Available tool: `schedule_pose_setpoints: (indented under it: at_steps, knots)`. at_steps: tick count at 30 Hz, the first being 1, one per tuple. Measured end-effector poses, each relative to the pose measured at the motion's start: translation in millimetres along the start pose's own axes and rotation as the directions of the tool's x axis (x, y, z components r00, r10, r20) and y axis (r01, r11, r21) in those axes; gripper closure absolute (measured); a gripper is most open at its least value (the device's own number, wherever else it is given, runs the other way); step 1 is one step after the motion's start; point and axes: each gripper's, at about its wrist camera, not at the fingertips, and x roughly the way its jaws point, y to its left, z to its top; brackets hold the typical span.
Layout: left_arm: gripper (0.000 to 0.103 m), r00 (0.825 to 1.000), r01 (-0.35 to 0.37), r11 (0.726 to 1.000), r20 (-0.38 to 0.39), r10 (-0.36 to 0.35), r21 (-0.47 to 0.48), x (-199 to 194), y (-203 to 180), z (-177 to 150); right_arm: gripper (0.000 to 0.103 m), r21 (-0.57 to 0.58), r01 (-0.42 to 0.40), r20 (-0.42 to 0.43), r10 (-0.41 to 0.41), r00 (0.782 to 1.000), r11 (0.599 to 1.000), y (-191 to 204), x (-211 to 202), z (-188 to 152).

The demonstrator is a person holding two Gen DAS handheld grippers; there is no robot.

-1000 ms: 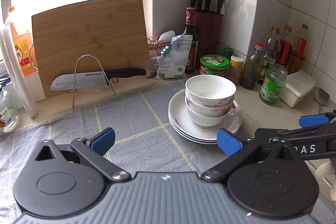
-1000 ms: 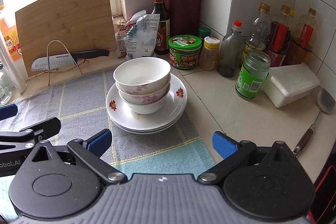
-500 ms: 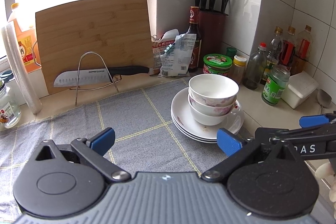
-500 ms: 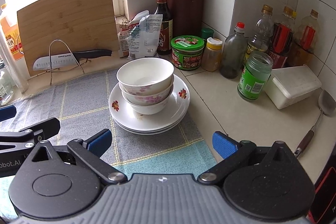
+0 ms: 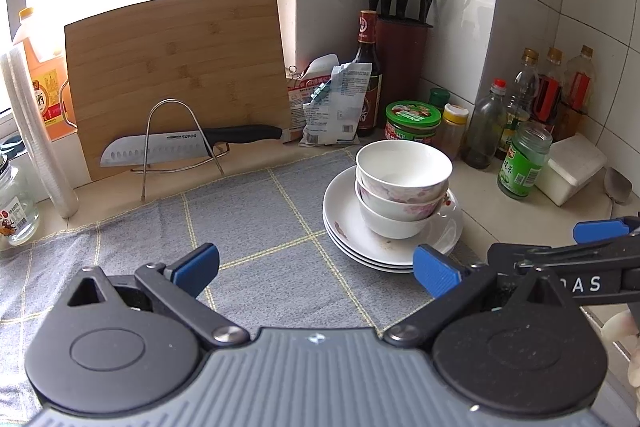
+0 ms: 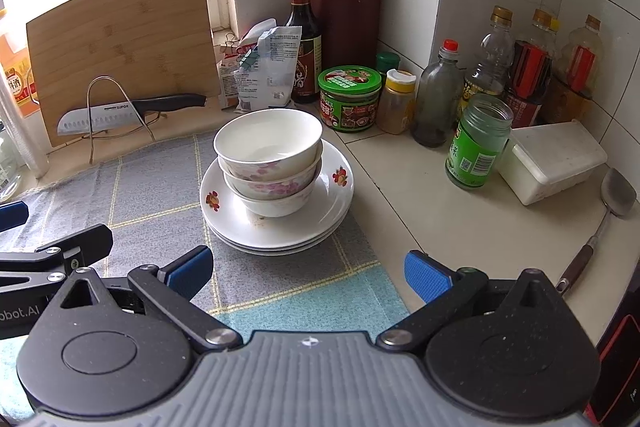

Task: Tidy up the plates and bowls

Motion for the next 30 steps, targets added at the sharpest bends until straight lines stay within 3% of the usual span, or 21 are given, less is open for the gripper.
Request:
schedule_pose_setpoints:
  at_steps: [30]
  knots:
    - [0.001, 1.000, -0.007, 1.000, -0.013, 0.007, -0.006, 4.6, 7.1, 2.2, 0.000, -0.004, 0.012, -0.006, -0.012, 1.000, 1.000, 4.1, 4.0, 3.6]
